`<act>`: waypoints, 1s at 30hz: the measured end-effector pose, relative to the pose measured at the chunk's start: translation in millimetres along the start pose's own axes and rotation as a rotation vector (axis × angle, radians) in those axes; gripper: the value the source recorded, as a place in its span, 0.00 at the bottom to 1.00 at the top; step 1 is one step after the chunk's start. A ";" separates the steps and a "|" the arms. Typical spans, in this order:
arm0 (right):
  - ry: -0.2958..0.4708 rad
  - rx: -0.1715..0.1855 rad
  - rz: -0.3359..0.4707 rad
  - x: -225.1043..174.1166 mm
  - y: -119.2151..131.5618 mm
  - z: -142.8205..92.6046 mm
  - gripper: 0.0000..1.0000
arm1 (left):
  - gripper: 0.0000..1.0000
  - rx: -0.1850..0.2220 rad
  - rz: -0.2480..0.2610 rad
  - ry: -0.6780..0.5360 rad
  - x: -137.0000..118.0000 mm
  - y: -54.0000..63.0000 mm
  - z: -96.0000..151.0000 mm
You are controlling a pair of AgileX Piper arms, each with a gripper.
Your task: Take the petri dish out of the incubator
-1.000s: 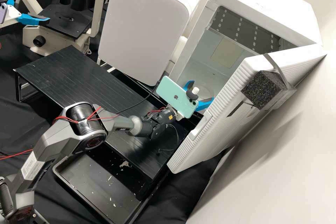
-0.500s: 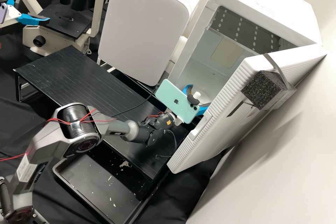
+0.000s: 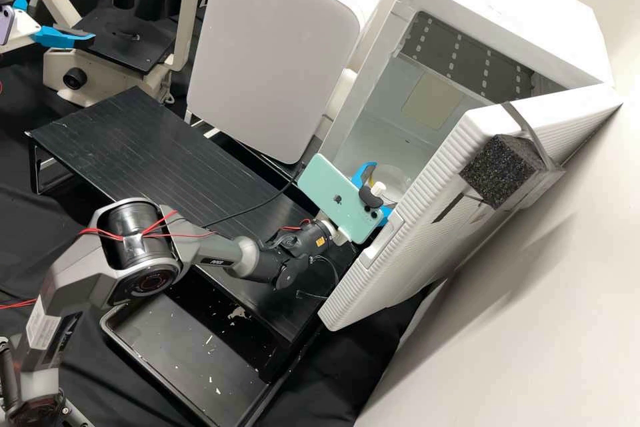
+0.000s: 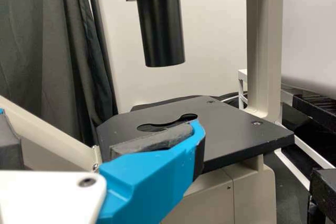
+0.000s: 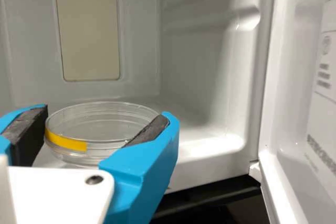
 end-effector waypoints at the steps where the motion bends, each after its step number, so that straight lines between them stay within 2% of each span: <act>1: 0.006 0.002 0.004 -0.6 -0.2 -0.1 0.00 | 1.00 0.000 0.000 0.000 0.0 0.0 0.0; 8: 0.005 0.005 0.001 -3.9 -1.5 -0.2 0.00 | 1.00 0.000 0.000 0.000 0.0 0.0 0.0; 15: -0.003 0.013 -0.013 -26.0 -5.7 -5.4 0.00 | 1.00 0.000 0.000 0.000 0.0 0.0 0.0; 30: 0.131 0.036 0.068 -125.4 -5.1 -33.3 0.00 | 1.00 0.000 0.000 0.000 0.0 0.0 0.0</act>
